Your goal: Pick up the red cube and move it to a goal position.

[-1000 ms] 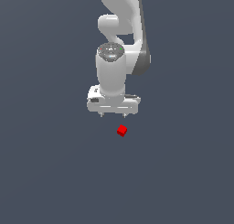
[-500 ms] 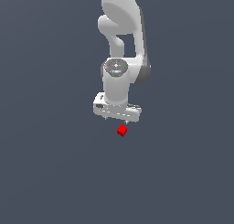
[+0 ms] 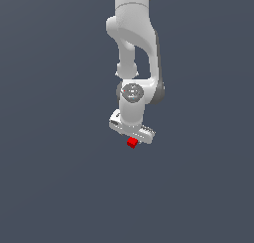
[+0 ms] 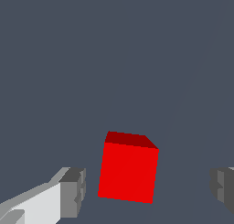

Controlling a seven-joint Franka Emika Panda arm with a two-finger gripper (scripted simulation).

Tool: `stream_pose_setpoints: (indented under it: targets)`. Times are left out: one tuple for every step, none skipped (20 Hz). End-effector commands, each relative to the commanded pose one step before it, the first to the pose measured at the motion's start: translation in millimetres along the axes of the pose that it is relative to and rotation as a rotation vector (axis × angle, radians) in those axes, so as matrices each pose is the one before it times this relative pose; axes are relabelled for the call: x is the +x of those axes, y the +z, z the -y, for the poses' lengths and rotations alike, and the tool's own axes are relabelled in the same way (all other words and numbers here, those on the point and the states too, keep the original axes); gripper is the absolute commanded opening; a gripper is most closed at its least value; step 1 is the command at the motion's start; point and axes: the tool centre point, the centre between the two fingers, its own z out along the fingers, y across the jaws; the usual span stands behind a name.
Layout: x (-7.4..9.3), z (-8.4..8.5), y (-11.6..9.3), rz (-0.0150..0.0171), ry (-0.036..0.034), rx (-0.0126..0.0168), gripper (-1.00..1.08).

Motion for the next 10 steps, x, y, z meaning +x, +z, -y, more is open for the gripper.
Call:
stream_pose_setpoints:
  targets:
    - [-0.92, 3.68, 12.97, -0.00001, 0.0448, 0.00017, 1.0]
    - [-0.36, 1.28, 4.35, 0.0004, 0.01428, 0.00004, 1.0]
    - [-0.33, 1.17, 3.96, 0.00037, 0.01297, 0.00005, 1.0]
    - [-0.29, 1.06, 3.55, 0.00034, 0.01163, 0.00006, 1.0]
    - [-0.24, 0.94, 3.14, 0.00031, 0.01028, 0.00006, 1.0]
    - [-0.2, 0.83, 2.72, 0.00028, 0.00892, 0.00008, 1.0]
    - [-0.15, 0.72, 2.29, 0.00025, 0.00753, 0.00009, 1.0]
    - [-0.1, 0.61, 1.86, 0.00023, 0.00613, 0.00011, 1.0]
    - [-0.05, 0.51, 1.43, 0.00021, 0.00473, 0.00013, 1.0]
    - [0.03, 0.38, 0.99, 0.00019, 0.00337, 0.00016, 1.0]
